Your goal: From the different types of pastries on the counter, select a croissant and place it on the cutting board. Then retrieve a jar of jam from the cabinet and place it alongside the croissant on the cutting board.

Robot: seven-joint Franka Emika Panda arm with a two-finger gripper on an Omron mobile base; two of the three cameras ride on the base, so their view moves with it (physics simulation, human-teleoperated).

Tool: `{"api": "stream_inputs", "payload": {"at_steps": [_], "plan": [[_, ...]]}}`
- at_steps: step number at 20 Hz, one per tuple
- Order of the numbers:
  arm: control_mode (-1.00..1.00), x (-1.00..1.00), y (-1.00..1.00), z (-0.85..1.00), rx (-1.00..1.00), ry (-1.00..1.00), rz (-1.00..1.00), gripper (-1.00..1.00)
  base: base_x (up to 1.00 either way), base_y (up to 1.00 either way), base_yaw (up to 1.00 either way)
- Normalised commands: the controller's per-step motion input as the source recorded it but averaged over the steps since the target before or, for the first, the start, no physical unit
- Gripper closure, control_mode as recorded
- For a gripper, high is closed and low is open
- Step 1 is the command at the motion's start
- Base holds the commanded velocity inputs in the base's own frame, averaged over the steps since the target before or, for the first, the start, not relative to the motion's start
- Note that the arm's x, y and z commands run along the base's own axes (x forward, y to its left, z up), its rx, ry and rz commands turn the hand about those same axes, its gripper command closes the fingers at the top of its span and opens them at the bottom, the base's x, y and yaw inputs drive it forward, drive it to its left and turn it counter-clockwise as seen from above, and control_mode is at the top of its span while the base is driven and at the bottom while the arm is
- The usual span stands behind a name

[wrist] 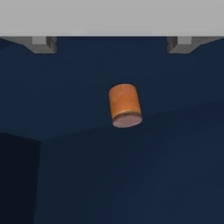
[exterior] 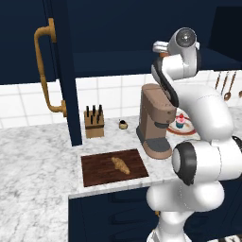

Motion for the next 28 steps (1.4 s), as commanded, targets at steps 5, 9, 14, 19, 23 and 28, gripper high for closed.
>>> {"api": "stream_inputs", "payload": {"at_steps": [5, 9, 14, 19, 23, 28], "plan": [[-1.00, 0.51, -0.04, 0.00, 0.00, 0.09, 0.00, -1.00, 0.00, 0.00, 0.00], [-1.00, 0.41, -0.14, -0.12, 0.00, 0.03, 0.00, -1.00, 0.00, 0.00, 0.00], [-1.00, 0.31, -0.14, -0.17, 0.00, 0.02, 0.00, -1.00, 0.00, 0.00, 0.00], [-1.00, 0.51, 0.00, -0.25, 0.00, 0.07, 0.00, -1.00, 0.00, 0.00, 0.00], [-1.00, 0.56, -0.02, -0.02, 0.01, 0.09, 0.00, -1.00, 0.00, 0.00, 0.00], [-1.00, 0.51, -0.08, 0.01, 0.00, 0.07, 0.00, -1.00, 0.00, 0.00, 0.00]]}}
